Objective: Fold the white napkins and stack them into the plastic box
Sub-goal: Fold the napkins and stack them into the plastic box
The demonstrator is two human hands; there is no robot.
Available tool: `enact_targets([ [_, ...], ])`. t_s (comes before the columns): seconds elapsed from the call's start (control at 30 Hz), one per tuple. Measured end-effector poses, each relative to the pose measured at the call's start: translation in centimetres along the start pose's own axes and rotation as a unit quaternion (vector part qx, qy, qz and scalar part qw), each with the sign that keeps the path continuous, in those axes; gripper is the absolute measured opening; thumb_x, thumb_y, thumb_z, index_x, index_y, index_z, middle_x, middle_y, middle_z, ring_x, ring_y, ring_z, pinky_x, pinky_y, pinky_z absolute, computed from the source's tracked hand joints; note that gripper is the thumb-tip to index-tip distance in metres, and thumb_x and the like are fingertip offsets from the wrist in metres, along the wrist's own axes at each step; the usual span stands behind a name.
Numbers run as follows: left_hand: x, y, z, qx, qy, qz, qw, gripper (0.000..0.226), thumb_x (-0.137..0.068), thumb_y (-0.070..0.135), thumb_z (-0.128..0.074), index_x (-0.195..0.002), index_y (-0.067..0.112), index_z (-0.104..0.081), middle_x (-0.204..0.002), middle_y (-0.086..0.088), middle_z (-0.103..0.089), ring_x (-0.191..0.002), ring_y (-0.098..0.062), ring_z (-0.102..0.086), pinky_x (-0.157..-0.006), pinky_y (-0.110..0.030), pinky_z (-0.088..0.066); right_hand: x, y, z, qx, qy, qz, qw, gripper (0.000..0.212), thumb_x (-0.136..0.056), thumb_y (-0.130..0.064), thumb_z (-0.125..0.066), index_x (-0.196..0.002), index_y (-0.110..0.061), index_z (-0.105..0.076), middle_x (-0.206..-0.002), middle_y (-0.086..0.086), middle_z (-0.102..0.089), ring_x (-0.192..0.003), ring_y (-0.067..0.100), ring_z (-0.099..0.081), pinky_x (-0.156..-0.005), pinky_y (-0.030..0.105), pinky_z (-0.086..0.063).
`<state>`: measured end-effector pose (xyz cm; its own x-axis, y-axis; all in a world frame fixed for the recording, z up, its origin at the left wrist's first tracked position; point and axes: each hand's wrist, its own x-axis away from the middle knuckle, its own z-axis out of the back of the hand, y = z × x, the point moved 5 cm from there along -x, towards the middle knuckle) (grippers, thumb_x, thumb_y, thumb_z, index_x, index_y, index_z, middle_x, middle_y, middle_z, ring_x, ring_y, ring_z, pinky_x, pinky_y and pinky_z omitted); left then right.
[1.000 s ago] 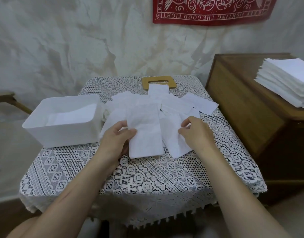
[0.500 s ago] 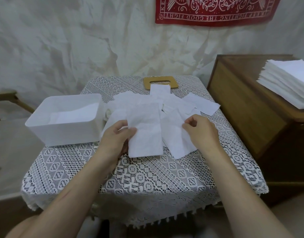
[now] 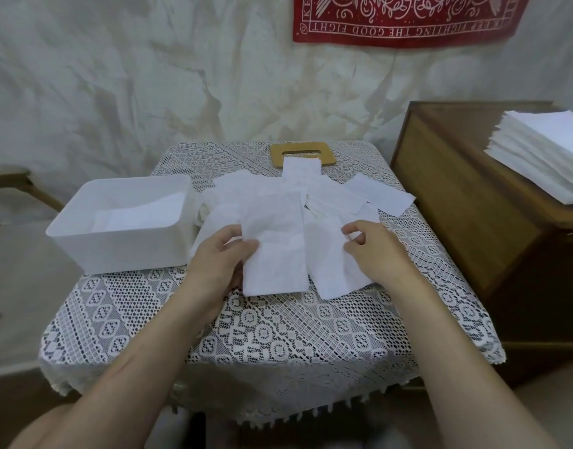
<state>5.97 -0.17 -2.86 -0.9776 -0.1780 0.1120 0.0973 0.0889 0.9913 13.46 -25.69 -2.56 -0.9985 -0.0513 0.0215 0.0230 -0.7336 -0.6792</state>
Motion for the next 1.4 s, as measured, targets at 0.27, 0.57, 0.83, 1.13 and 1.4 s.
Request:
enact_targets([
  [0.27,0.1,0.0,0.1,0.005,0.001,-0.002,1.000,0.013,-0.099,0.011,-0.062,-0.110,0.014,-0.069,-0.097,-0.002,-0.079,-0.088,-0.026,-0.064,-0.074,-0.042,-0.044,-0.1,-0.4,0.0,-0.006,0.005,-0.011,1.000,0.014,-0.098,-0.020,-0.058,-0.106,-0.030,-0.063,-0.090,-0.014,-0.058,-0.082,0.014,-0.057,-0.062,0.028,-0.037],
  [0.57,0.0,-0.4,0.1,0.015,0.001,0.006,1.000,0.015,-0.099,0.018,-0.065,-0.098,0.027,-0.076,-0.105,-0.013,-0.076,-0.092,-0.031,-0.054,-0.068,-0.042,-0.037,0.7,-1.7,0.1,0.063,0.048,0.028,0.996,0.010,-0.095,-0.032,-0.067,-0.103,-0.024,-0.067,-0.097,-0.004,-0.064,-0.089,0.022,-0.060,-0.071,0.031,-0.039],
  [0.83,0.1,0.1,0.5,0.056,0.024,0.012,0.998,0.010,-0.104,0.017,-0.059,-0.108,0.015,-0.068,-0.099,-0.002,-0.080,-0.091,-0.023,-0.073,-0.077,-0.041,-0.057,1.9,-2.7,3.2,-0.331,0.071,0.014,0.941,0.010,-0.096,-0.019,-0.069,-0.088,-0.022,-0.064,-0.074,-0.007,-0.068,-0.066,0.011,-0.060,-0.057,0.025,-0.043],
  [1.13,0.4,-0.1,-1.0,0.091,-0.010,0.016,0.996,0.018,-0.107,0.016,-0.053,-0.117,0.018,-0.068,-0.106,0.000,-0.079,-0.087,-0.015,-0.075,-0.087,-0.044,-0.061,4.3,-6.0,-1.1,-0.464,-0.081,-0.024,0.882,0.005,-0.094,-0.016,-0.070,-0.097,-0.016,-0.066,-0.090,0.006,-0.077,-0.070,0.014,-0.069,-0.058,0.027,-0.054],
  [1.4,0.6,-0.1,-1.7,0.127,-0.006,0.025,0.992,0.019,-0.109,0.022,-0.049,-0.115,0.019,-0.067,-0.099,0.002,-0.080,-0.081,-0.013,-0.075,-0.074,-0.036,-0.063,4.4,-6.2,-2.7,-0.409,-0.057,-0.041,0.910,0.005,-0.095,-0.024,-0.070,-0.093,-0.023,-0.065,-0.071,-0.010,-0.072,-0.056,0.010,-0.069,-0.042,0.029,-0.052],
])
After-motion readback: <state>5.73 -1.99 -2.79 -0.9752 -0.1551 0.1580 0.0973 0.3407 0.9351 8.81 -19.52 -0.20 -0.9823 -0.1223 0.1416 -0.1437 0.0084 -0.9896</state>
